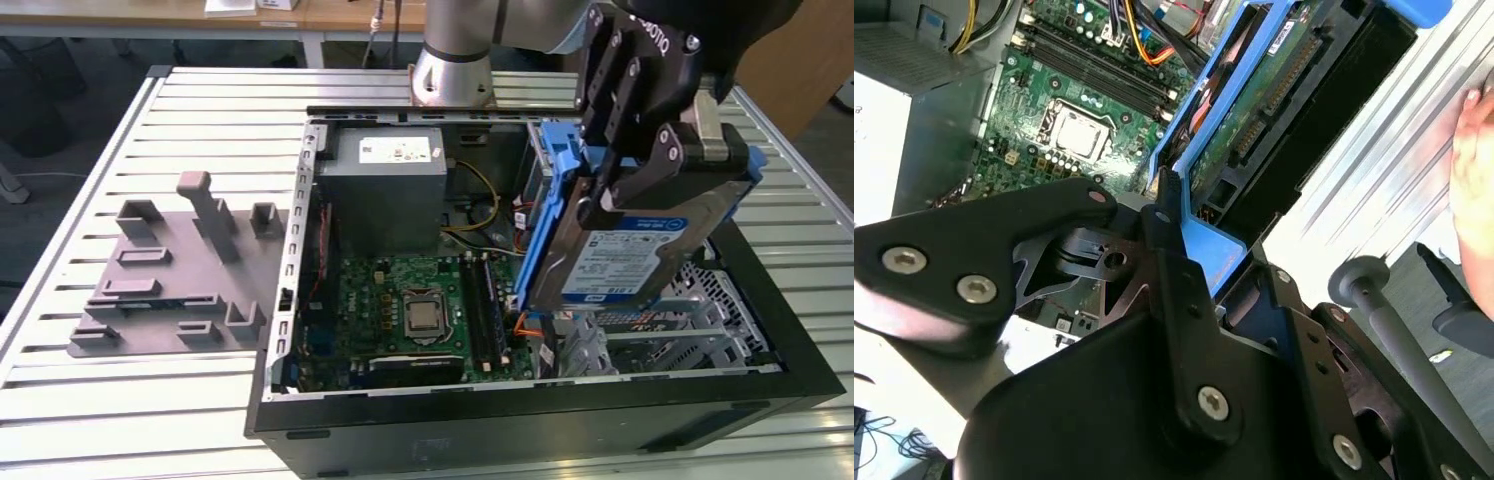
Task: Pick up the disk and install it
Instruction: 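Insert the disk into the insertion slot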
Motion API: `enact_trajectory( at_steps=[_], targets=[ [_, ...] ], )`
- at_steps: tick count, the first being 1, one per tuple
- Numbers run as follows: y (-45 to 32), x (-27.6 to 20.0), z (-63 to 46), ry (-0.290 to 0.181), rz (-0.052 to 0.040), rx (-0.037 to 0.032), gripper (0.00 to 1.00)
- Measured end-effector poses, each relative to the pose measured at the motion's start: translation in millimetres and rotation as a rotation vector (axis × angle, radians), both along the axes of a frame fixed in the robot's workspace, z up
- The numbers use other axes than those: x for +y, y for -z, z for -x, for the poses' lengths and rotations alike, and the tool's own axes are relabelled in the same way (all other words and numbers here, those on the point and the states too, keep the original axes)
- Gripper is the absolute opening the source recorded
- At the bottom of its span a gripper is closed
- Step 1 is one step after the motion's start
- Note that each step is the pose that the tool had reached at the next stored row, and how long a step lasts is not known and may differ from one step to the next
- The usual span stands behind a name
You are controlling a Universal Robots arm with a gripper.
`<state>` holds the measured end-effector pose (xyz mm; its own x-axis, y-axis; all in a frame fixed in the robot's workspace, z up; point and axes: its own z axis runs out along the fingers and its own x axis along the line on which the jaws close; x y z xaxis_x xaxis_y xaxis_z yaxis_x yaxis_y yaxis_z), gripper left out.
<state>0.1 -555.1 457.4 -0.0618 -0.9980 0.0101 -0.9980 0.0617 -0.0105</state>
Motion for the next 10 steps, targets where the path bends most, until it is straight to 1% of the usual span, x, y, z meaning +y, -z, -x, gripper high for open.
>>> enact_trajectory(
  at_steps=[10],
  targets=[
    [1.5,-0.6,-16.0,0.0,0.0003,0.0,0.36]
  ],
)
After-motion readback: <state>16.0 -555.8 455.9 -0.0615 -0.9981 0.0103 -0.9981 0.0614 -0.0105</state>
